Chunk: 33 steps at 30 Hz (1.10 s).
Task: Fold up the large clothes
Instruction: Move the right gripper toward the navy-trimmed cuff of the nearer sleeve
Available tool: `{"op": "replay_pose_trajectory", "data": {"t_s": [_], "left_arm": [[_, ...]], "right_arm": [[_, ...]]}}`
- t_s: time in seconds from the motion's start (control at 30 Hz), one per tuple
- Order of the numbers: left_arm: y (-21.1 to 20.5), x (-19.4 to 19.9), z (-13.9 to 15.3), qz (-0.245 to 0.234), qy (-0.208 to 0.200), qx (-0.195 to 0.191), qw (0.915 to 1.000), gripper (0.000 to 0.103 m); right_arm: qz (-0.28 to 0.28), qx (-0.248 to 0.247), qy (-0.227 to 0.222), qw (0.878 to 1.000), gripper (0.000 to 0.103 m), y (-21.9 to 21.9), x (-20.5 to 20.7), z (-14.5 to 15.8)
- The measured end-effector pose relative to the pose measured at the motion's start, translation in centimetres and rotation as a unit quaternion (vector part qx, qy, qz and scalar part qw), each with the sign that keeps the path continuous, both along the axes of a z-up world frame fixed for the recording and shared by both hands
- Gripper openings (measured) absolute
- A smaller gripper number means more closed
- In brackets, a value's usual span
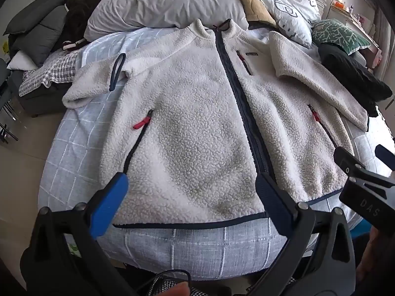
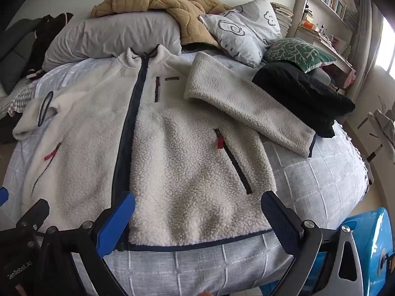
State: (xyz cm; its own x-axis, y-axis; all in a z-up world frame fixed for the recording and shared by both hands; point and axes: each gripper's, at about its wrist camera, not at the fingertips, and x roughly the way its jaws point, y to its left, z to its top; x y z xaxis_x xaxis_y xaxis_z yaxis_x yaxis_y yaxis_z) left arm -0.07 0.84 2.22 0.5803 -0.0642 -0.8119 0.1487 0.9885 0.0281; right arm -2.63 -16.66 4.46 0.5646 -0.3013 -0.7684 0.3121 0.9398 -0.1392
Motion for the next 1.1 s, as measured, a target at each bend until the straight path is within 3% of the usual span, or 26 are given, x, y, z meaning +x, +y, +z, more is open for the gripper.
{"op": "replay_pose_trajectory", "data": {"t_s": [0.87, 1.1], "left_arm": [[0.12, -0.01, 0.21, -0.001, 0.0, -0.001, 1.0, 0.102], [0.25, -0.01, 0.23, -0.002, 0.002, -0.007, 1.0, 0.102]], "right_arm": [[0.0, -0.001, 0.005, 1.0, 0.103, -0.04, -0.09, 0.15], [0.0, -0.008, -0.025, 1.0, 0.103, -0.24, -0.17, 0.05]]}}
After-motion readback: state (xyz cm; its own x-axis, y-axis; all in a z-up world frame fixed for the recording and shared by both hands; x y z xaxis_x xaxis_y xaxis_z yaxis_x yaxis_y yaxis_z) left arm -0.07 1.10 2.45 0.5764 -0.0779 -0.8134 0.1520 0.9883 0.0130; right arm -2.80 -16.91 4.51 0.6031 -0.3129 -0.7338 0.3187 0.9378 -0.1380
